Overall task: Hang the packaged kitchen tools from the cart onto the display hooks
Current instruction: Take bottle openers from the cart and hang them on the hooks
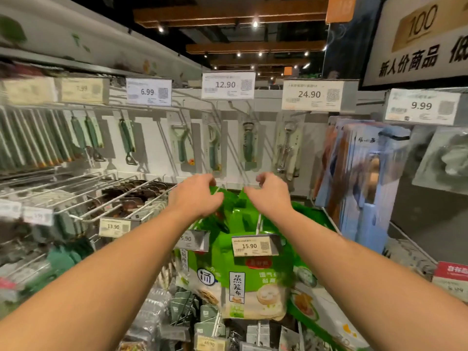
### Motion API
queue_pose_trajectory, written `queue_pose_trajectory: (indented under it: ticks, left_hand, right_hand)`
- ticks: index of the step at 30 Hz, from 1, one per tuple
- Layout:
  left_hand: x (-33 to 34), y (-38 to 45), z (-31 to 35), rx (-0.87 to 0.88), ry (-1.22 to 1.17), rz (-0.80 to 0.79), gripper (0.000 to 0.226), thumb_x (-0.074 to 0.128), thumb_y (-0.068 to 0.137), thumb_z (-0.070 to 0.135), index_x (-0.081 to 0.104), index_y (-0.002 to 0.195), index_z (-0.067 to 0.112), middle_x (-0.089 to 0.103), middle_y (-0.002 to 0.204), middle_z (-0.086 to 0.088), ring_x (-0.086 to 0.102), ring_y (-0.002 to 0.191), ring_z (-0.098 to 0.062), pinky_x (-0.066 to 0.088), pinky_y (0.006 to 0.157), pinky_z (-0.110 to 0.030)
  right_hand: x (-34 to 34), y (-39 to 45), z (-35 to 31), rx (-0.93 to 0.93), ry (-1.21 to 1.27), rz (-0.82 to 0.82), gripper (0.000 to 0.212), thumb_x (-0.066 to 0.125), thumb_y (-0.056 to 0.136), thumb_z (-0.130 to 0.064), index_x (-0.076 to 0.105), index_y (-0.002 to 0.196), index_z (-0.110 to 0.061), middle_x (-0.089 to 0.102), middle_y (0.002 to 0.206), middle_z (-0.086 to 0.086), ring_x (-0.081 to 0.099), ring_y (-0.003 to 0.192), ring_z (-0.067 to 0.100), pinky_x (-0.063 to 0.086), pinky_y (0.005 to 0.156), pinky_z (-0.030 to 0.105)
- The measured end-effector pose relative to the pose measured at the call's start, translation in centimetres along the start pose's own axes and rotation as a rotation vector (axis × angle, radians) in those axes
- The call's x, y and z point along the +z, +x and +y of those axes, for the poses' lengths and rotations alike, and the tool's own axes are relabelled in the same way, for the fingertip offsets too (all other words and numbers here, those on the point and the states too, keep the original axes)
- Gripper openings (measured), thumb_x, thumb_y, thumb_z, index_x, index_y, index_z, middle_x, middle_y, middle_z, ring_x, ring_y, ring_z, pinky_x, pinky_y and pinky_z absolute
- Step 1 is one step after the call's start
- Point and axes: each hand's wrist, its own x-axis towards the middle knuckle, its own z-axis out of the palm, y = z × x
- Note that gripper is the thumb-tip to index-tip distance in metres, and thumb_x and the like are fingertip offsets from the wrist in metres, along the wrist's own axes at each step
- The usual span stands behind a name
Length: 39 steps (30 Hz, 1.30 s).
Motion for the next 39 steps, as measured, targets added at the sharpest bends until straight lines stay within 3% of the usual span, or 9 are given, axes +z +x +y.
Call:
queue_pose_trajectory:
  ticks: [4,9,12,15,24,30,34,37,39]
  left_hand:
    - [-3.3,-3.1,-3.1,-0.108,0.084,0.078,0.045,0.059,0.091,0.052,0.065,0.128,0.028,0.069,0.129,-0.006,0.064,0.120,-0.032,0.054,0.095,-0.042]
    - [-7.7,-10.2,-9.9,-0.259,0.234,0.179,0.055,0.058,0.092,0.053,0.053,0.141,0.029,0.061,0.133,-0.006,0.062,0.123,-0.034,0.054,0.096,-0.046]
    - [-10.6,-16.1,-15.4,-0.415,0.308,0.150,0.059,0.056,0.093,0.056,0.049,0.145,0.031,0.057,0.136,-0.006,0.059,0.125,-0.033,0.054,0.096,-0.046]
    - [-13.5,-22.5,-21.2,-0.592,0.315,0.161,0.059,0.057,0.093,0.057,0.050,0.146,0.031,0.055,0.138,-0.006,0.057,0.128,-0.033,0.054,0.098,-0.048]
    - [-20.7,-43.0,-39.5,-0.988,0.184,0.206,0.062,0.062,0.095,0.055,0.048,0.150,0.030,0.056,0.140,-0.009,0.056,0.133,-0.033,0.046,0.109,-0.042]
    - [-23.6,-56.0,-51.9,-1.168,0.067,0.279,0.073,0.064,0.091,0.061,0.042,0.155,0.035,0.056,0.148,-0.005,0.056,0.135,-0.029,0.046,0.112,-0.045]
    - [-23.0,-61.5,-59.3,-1.235,-0.034,0.285,0.073,0.068,0.093,0.054,0.043,0.157,0.030,0.059,0.144,-0.008,0.060,0.127,-0.026,0.046,0.109,-0.037]
    - [-21.1,-63.3,-64.0,-1.246,-0.118,0.261,0.072,0.067,0.095,0.052,0.041,0.158,0.031,0.061,0.138,-0.004,0.063,0.108,-0.021,0.049,0.097,-0.034]
    - [-19.2,-63.8,-66.8,-1.267,-0.162,0.217,0.071,0.065,0.096,0.051,0.038,0.159,0.034,0.056,0.146,0.001,0.063,0.117,-0.023,0.051,0.098,-0.035]
  right_hand:
    - [2.3,-2.8,-4.9,-0.131,0.008,-0.143,0.044,0.070,0.089,-0.034,0.065,0.127,-0.013,0.069,0.125,0.010,0.064,0.118,0.027,0.048,0.097,0.033]
    - [6.7,-7.6,-11.2,-0.393,0.144,-0.265,0.046,0.074,0.084,-0.027,0.067,0.129,-0.019,0.070,0.111,-0.002,0.065,0.103,0.016,0.044,0.088,0.022]
    - [11.5,-11.6,-15.4,-0.490,0.184,-0.381,0.062,0.073,0.081,-0.034,0.058,0.140,-0.024,0.068,0.122,0.006,0.066,0.111,0.026,0.050,0.100,0.033]
    - [16.9,-17.2,-20.4,-0.578,0.203,-0.556,0.061,0.074,0.085,-0.034,0.055,0.141,-0.023,0.063,0.124,0.007,0.064,0.111,0.026,0.049,0.094,0.033]
    - [32.2,-36.9,-35.5,-0.855,0.250,-0.908,0.059,0.071,0.091,-0.035,0.051,0.143,-0.016,0.056,0.135,0.012,0.055,0.126,0.028,0.040,0.099,0.030]
    - [43.1,-48.2,-43.8,-0.903,0.162,-1.091,0.069,0.072,0.084,-0.041,0.050,0.146,-0.019,0.057,0.138,0.009,0.058,0.125,0.025,0.044,0.099,0.030]
    - [49.7,-52.6,-47.3,-0.901,0.068,-1.169,0.069,0.074,0.089,-0.036,0.046,0.149,-0.019,0.058,0.138,0.010,0.060,0.120,0.025,0.043,0.089,0.028]
    - [54.7,-54.2,-48.0,-0.849,0.027,-1.220,0.065,0.075,0.089,-0.033,0.049,0.147,-0.018,0.061,0.132,0.008,0.061,0.119,0.026,0.048,0.098,0.034]
    - [57.9,-54.8,-47.9,-0.797,-0.022,-1.270,0.061,0.074,0.089,-0.032,0.052,0.144,-0.017,0.060,0.120,0.003,0.064,0.110,0.027,0.052,0.097,0.040]
